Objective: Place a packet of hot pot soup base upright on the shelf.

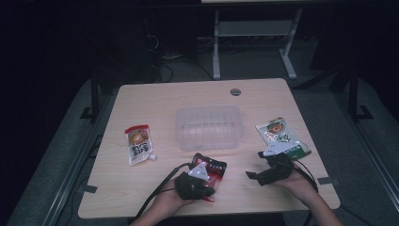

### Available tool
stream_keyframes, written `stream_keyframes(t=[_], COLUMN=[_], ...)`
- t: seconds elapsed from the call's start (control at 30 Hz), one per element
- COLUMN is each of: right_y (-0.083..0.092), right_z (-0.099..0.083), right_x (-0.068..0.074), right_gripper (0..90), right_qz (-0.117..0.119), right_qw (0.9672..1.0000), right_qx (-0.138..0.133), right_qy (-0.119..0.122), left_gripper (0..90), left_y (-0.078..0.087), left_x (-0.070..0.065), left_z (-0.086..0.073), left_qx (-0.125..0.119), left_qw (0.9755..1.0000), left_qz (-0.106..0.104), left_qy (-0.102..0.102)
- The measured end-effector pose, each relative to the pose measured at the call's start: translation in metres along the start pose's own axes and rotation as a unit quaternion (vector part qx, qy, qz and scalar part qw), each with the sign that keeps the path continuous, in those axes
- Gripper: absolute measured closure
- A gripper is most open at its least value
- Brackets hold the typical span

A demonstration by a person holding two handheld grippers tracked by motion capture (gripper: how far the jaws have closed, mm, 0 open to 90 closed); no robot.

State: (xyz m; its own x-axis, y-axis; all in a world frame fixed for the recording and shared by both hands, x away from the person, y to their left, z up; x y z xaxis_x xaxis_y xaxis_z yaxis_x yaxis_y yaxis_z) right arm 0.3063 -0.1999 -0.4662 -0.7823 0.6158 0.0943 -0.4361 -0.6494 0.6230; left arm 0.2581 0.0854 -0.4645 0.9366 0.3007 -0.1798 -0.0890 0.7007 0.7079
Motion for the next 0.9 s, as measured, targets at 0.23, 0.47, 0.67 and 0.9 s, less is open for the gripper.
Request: stream_keyframes(t=[0.23, 0.47, 0.67, 0.9], right_y=[0.0, -0.001, -0.002, -0.001], right_z=[0.0, 0.0, 0.0, -0.002], right_x=[0.0, 0.001, 0.001, 0.002], right_gripper=[7.2, 7.2, 7.2, 7.5], right_qz=[-0.002, -0.004, -0.004, -0.001], right_qw=[1.0, 0.9999, 0.9999, 0.9998], right_qx=[0.004, 0.008, 0.011, 0.003], right_qy=[-0.007, -0.008, -0.008, -0.019], left_gripper=[89.8, 89.8, 89.7, 89.8], left_y=[0.016, 0.03, 0.041, 0.049], left_x=[0.007, 0.013, 0.021, 0.028], left_z=[-0.012, -0.029, -0.038, -0.045], left_qx=[0.023, 0.033, 0.035, 0.031], left_qw=[0.9997, 0.9992, 0.9989, 0.9985], left_qz=[0.011, 0.021, 0.032, 0.043], left_qy=[-0.004, 0.011, 0.008, 0.016])
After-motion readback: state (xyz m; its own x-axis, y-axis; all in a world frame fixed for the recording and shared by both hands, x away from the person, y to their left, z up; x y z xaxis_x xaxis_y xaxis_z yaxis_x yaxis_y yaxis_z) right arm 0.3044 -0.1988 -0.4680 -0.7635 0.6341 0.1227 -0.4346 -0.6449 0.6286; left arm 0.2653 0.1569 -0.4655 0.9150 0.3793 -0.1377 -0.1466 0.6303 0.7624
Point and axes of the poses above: each handheld gripper's, and its own axes: y roughly backward along the jaws, z roughly out of its top, x roughly to its left, the point moved 2 cm from there along -y, roughly forward along the jaws, and after that the axes turned 4 degrees about -x, right-handed, at the moved point
